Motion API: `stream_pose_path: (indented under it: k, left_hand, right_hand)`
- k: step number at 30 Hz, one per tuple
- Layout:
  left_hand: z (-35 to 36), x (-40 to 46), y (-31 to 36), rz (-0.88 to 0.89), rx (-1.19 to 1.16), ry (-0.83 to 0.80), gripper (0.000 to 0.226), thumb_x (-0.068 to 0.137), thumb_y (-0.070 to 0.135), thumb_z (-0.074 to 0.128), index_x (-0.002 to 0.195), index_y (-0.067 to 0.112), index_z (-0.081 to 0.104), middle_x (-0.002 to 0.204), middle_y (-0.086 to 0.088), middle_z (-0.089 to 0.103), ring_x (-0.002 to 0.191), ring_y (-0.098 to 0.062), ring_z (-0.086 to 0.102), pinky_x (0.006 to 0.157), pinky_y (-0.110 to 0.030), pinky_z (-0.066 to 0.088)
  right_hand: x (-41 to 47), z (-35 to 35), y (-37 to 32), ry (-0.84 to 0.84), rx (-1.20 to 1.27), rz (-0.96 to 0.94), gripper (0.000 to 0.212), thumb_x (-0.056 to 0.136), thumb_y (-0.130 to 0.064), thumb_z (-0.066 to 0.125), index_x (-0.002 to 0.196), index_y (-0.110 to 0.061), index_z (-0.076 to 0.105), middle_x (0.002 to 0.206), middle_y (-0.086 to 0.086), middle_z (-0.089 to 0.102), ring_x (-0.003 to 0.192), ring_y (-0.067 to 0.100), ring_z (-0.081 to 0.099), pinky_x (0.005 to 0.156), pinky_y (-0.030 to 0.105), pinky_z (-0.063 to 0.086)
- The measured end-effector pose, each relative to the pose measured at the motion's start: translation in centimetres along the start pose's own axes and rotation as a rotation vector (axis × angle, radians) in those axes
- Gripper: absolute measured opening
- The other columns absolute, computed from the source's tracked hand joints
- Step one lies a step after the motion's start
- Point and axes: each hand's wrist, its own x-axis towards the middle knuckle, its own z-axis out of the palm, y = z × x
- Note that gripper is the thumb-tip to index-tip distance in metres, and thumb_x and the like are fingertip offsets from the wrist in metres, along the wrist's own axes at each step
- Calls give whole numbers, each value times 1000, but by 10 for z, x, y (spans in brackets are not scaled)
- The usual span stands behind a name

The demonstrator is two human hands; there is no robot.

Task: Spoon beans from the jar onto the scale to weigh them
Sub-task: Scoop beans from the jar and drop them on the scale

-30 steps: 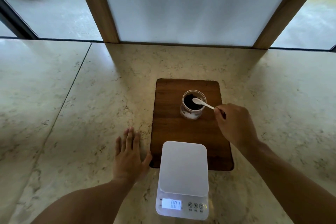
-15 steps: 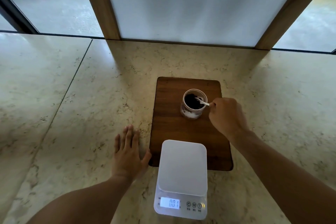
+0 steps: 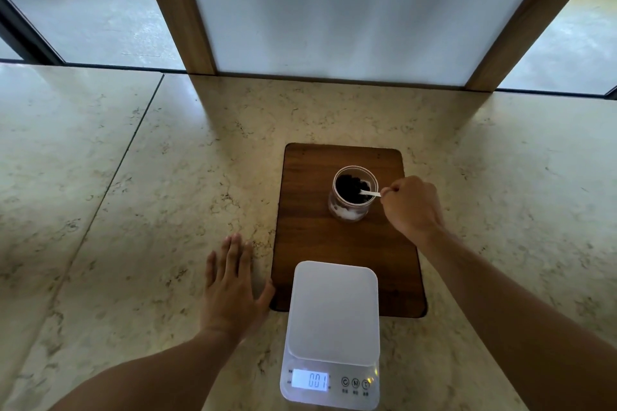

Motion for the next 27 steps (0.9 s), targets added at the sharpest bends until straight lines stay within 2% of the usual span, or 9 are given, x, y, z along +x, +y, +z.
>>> stream_pose_path:
  k: [3, 6, 8, 10, 12, 15, 20, 25, 27]
  left_hand:
    - [1, 0, 0, -5, 11, -9, 87, 87, 65, 26, 154, 11, 12, 164, -11, 6, 151, -23, -9, 122, -48, 2]
    - [1, 0, -1, -7, 7, -14, 87, 87, 65, 25, 154, 11, 11, 164, -11, 5, 151, -23, -9, 122, -49, 4]
    - [2, 0, -1, -5, 7, -12, 87, 87, 65, 26, 154, 11, 13, 164, -11, 7, 151, -24, -6, 121, -50, 6]
    - [2, 1, -1, -1, 4, -5, 87, 87, 64, 27, 154, 10, 15, 163, -13, 10, 151, -25, -4, 121, -51, 8]
    - [3, 1, -2, 2, -4, -3, 86, 87, 64, 28, 154, 9, 17, 163, -13, 13, 151, -25, -2, 121, -52, 9]
    - [4, 1, -2, 12, -7, 3, 86, 88, 64, 27, 154, 10, 17, 163, -13, 12, 151, -25, -2, 121, -52, 9]
    - [4, 0, -3, 9, -19, 8, 86, 87, 63, 29, 154, 11, 16, 164, -13, 12, 151, -25, -2, 121, -51, 7]
    - [5, 0, -2, 1, -12, 1, 86, 87, 64, 26, 154, 11, 15, 164, -12, 10, 151, -24, -5, 121, -51, 7]
    - [4, 0, -2, 2, -19, 8, 86, 87, 63, 27, 154, 10, 17, 163, -12, 13, 151, -25, -2, 121, -52, 8]
  right_hand:
    - [1, 2, 1, -12, 37, 20, 28, 89, -14, 55, 78, 4, 74, 69, 22, 71, 53, 27, 56, 49, 36, 49]
    - [2, 4, 3, -21, 69, 53, 28, 89, -15, 55, 79, 4, 74, 70, 22, 71, 52, 24, 52, 47, 33, 43]
    - [2, 4, 3, -27, 88, 73, 27, 88, -16, 56, 79, 2, 74, 70, 20, 72, 53, 27, 57, 48, 36, 48]
    - [3, 5, 3, -39, 105, 86, 26, 87, -16, 56, 79, 2, 75, 74, 20, 73, 64, 36, 66, 57, 43, 56]
    - [2, 5, 3, -45, 115, 95, 27, 87, -15, 56, 79, 3, 75, 79, 21, 74, 77, 39, 68, 62, 43, 55]
    - [1, 6, 5, -70, 91, 80, 29, 90, -13, 54, 80, 4, 75, 84, 22, 74, 79, 37, 68, 69, 42, 55]
    - [4, 3, 5, -157, 138, 169, 28, 87, -16, 55, 103, -2, 73, 107, 19, 72, 104, 36, 64, 88, 41, 52]
    - [4, 1, 6, -167, 113, 171, 26, 89, -15, 57, 104, -2, 73, 108, 17, 71, 105, 34, 64, 87, 39, 51]
    - [3, 1, 6, -169, 43, 125, 24, 94, -18, 57, 103, -7, 76, 90, 7, 70, 87, 27, 65, 78, 35, 50]
